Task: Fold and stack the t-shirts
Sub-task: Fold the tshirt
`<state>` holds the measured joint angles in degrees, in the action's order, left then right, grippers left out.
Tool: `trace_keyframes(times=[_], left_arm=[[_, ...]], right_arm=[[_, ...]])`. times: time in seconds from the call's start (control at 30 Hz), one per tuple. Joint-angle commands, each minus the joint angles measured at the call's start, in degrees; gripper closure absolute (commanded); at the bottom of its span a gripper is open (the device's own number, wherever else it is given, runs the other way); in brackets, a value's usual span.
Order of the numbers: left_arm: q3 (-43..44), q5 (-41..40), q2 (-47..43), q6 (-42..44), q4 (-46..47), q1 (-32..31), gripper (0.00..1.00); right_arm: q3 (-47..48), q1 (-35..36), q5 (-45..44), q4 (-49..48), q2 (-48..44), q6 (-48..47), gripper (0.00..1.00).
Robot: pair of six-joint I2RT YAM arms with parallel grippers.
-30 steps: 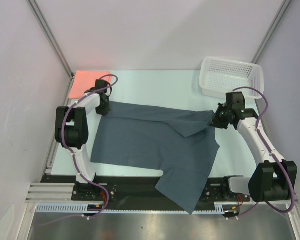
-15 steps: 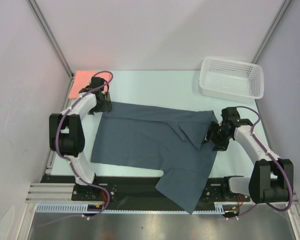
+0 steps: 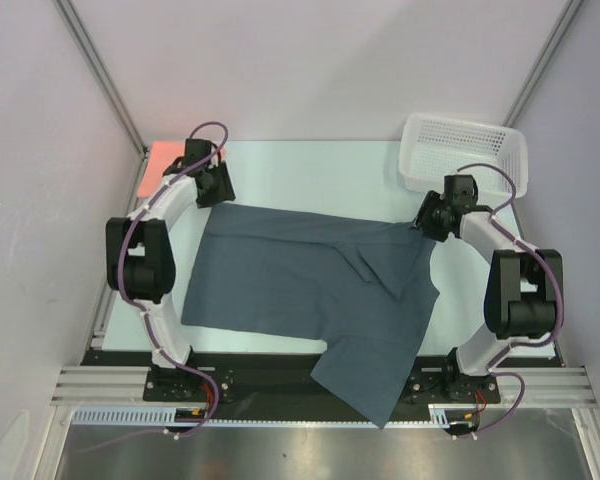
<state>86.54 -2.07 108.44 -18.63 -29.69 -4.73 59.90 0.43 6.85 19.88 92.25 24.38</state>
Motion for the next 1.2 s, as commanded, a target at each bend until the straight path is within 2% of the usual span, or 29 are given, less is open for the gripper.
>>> trace_keyframes(times=[0.0, 0.2, 0.37, 0.4, 0.5, 0.63, 0.77, 0.83, 0.87, 0.93, 0.97, 1.0, 1.03, 1.1, 1.17], left_arm=[[0.8, 4.1, 1.9, -1.5, 3.7, -0.5, 0.4], [-1.6, 3.4, 5.0, -2.5, 4.0, 0.2, 0.4], [-4.0, 5.9, 6.8, -5.2, 4.8, 2.7, 0.42], [-3.9, 6.2, 7.0, -5.4, 4.5, 2.7, 0.42], [-4.0, 6.3, 6.4, -5.1, 3.9, 2.7, 0.42], [-4.4, 6.3, 3.8, -4.9, 3.0, 2.6, 0.42], [-5.5, 3.7, 0.0, -4.1, 0.3, 0.4, 0.42], [-6.6, 2.8, -3.3, -3.9, -2.2, -2.5, 0.44], [-7.1, 2.8, -5.0, -4.4, -3.0, -3.8, 0.45], [-8.8, 3.2, -8.2, -4.8, -3.9, -8.7, 0.56], [-10.7, 4.3, -11.1, -4.8, -3.5, -10.7, 0.57], [-11.6, 4.7, -12.2, -4.9, -2.3, -12.8, 0.57], [-13.0, 5.3, -13.4, -5.4, -0.8, -16.7, 0.57], [-18.3, 11.5, -16.1, -9.1, 5.5, -20.8, 0.57], [-21.6, 14.5, -17.6, -12.7, 7.6, -23.3, 0.57]], right_arm=[[2.5, -1.9, 0.4, -10.2, 4.3, 1.9, 0.51], [7.2, -2.0, -1.0, -6.9, 9.9, 2.8, 0.57], [6.6, -2.1, -0.9, -8.8, 12.5, 2.2, 0.57], [7.1, -2.1, -1.8, -8.4, 13.1, 2.3, 0.6], [8.7, -2.4, -5.7, -6.3, 15.3, 2.8, 0.79], [9.4, -2.9, -7.9, -5.3, 16.5, 0.5, 0.78], [11.8, -3.3, -12.7, -0.2, 17.9, -1.1, 0.79], [13.2, -3.2, -13.1, 2.7, 16.7, -2.3, 0.75], [13.6, -3.1, -13.9, 4.1, 15.8, -2.1, 0.7], [13.5, -2.4, -16.0, 6.6, 11.7, -2.0, 0.66], [14.3, -2.2, -15.9, 8.5, 11.3, -2.1, 0.61], [16.7, -1.9, -16.2, 14.3, 11.5, -1.4, 0.51], [16.8, -1.7, -16.6, 16.2, 11.2, -1.4, 0.47], [14.0, -0.8, -16.1, 15.7, 7.7, -2.7, 0.38], [7.3, 1.8, -15.6, 14.1, -1.0, -3.2, 0.31]])
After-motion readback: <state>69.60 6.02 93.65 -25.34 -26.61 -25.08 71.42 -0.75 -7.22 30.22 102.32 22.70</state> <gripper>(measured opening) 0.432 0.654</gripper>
